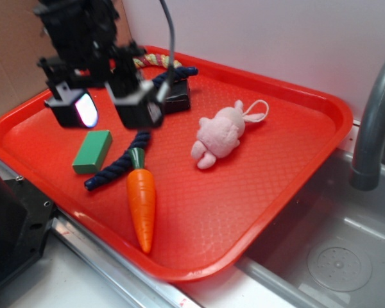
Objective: Grab the carrot.
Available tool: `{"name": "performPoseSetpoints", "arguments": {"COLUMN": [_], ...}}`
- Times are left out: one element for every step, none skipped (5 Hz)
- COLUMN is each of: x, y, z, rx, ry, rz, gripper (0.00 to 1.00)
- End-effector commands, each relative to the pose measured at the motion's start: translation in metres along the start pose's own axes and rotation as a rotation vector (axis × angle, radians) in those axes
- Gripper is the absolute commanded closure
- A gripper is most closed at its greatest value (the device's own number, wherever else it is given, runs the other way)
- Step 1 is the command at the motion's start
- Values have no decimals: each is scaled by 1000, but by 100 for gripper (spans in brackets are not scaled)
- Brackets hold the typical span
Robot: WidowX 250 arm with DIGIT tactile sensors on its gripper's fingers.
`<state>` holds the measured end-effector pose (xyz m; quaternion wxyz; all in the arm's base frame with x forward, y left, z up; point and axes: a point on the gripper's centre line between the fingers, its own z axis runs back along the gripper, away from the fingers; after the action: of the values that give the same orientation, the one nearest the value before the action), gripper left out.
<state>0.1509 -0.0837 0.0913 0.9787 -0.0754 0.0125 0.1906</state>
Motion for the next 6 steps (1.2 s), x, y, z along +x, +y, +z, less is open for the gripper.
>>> {"name": "performPoseSetpoints", "arguments": {"x": [-8, -5, -4, -4, -7, -7], "y": [-2, -5, -5, -8, -12, -14], "z": [-42, -57, -71, -76, -82, -83], "rx": [111, 88, 61, 50, 70, 75], "ry": [42, 65, 105, 126, 146, 157], "rz": [30, 57, 69, 44, 37, 21], "gripper": [0, 0, 0, 0, 100, 100]}}
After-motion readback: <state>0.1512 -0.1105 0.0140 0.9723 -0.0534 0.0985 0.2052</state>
